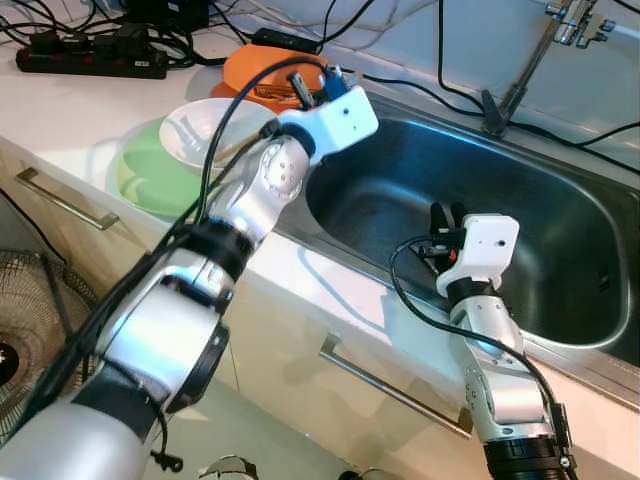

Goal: Kitchen organization

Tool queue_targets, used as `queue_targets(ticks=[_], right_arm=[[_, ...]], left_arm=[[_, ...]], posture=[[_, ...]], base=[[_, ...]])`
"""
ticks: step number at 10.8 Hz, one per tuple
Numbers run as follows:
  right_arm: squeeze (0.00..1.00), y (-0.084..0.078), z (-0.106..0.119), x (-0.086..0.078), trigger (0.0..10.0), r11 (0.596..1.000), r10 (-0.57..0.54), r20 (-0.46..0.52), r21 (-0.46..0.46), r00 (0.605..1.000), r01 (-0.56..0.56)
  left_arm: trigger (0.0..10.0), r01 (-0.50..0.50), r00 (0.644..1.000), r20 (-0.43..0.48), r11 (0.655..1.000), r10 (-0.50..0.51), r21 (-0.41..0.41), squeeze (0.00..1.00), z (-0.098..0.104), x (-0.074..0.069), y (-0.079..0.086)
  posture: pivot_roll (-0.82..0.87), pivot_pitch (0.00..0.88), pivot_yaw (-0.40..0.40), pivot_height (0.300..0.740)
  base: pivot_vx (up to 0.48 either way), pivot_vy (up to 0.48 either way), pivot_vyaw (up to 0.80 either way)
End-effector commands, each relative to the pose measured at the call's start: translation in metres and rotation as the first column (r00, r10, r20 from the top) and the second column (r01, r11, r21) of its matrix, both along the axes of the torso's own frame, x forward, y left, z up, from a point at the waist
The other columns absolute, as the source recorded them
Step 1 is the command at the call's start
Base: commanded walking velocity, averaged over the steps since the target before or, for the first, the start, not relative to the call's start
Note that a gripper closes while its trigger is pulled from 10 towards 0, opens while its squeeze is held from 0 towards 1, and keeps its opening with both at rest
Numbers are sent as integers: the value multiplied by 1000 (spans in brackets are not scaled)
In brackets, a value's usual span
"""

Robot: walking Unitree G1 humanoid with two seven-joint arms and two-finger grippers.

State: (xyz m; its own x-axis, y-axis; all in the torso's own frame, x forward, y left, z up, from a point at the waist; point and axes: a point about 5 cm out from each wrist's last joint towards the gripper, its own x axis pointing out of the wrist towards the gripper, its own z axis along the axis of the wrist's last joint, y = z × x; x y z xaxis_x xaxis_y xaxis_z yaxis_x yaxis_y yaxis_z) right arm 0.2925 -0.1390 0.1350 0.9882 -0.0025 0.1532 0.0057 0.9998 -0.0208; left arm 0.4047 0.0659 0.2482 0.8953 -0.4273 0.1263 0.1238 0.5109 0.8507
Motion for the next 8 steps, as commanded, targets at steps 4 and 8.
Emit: queue_targets(ticks=[4, 8], right_arm=[[0, -1, -3, 3, 10000, 1000, 4, -13, -8, 1000, -4], [0, -2, -4, 4, 10000, 1000, 7, -16, -13, 1000, -7]], left_arm=[[10000, -4, 998, -60, 1000, 4, -13, 0, -14, -7, 9], [10000, -23, 999, -45, 1000, 22, -21, 86, -10, -9, 11]], posture=[[-78, 43, -117, 740], [-83, 53, -121, 740]], base=[[0, 0, 0], [0, 0, 0]])
